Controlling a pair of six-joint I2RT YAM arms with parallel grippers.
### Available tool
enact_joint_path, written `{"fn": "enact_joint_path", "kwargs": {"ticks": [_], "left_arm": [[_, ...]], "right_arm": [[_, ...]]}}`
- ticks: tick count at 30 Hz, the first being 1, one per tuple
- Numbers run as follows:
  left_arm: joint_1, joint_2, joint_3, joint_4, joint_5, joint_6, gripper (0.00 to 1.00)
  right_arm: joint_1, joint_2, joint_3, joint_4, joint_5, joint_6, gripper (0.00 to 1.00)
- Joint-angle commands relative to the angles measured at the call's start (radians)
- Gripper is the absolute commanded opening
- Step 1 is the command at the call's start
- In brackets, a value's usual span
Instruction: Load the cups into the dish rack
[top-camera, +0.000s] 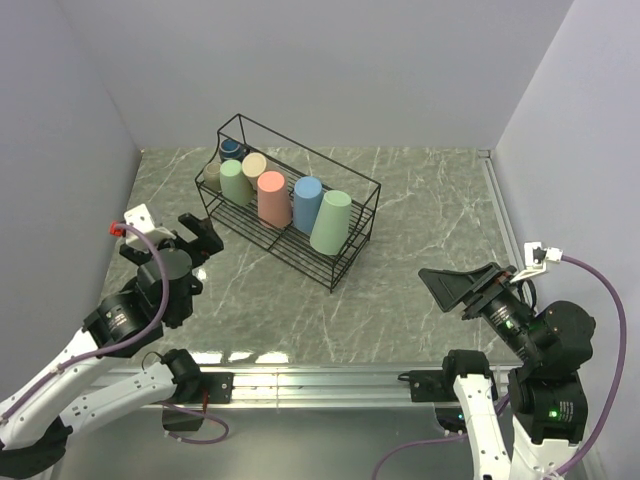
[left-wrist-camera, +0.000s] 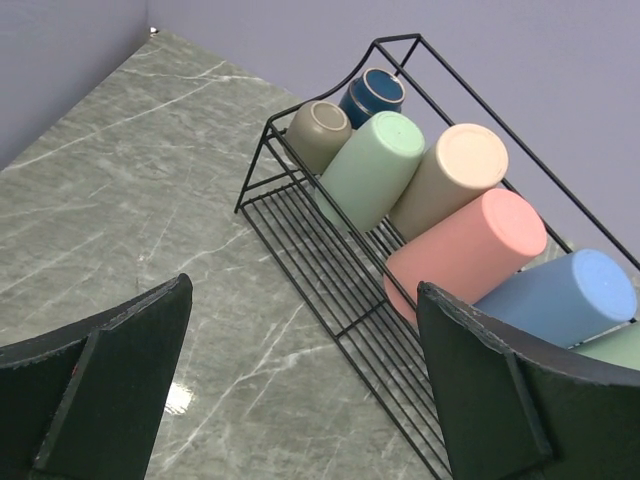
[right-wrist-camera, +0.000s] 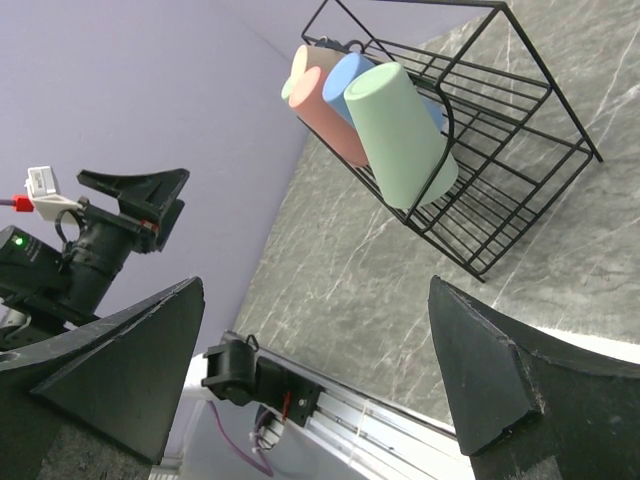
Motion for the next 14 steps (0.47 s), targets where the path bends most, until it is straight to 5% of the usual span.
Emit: {"fn": "enact_joint_path", "kwargs": {"ticks": [1,14], "left_arm": [[0.003,-0.006,-0.005,0.003,-0.031,0.010,0.99],[0.005,-0.019,-0.032,0.018,-0.028,0.029,0.99]], "right_arm": [[0.006,0.001,-0.013,0.064,0.004,-0.006,1.00],[0.006,0.029,0.004,0.038,0.008,-0.035,1.00]]}}
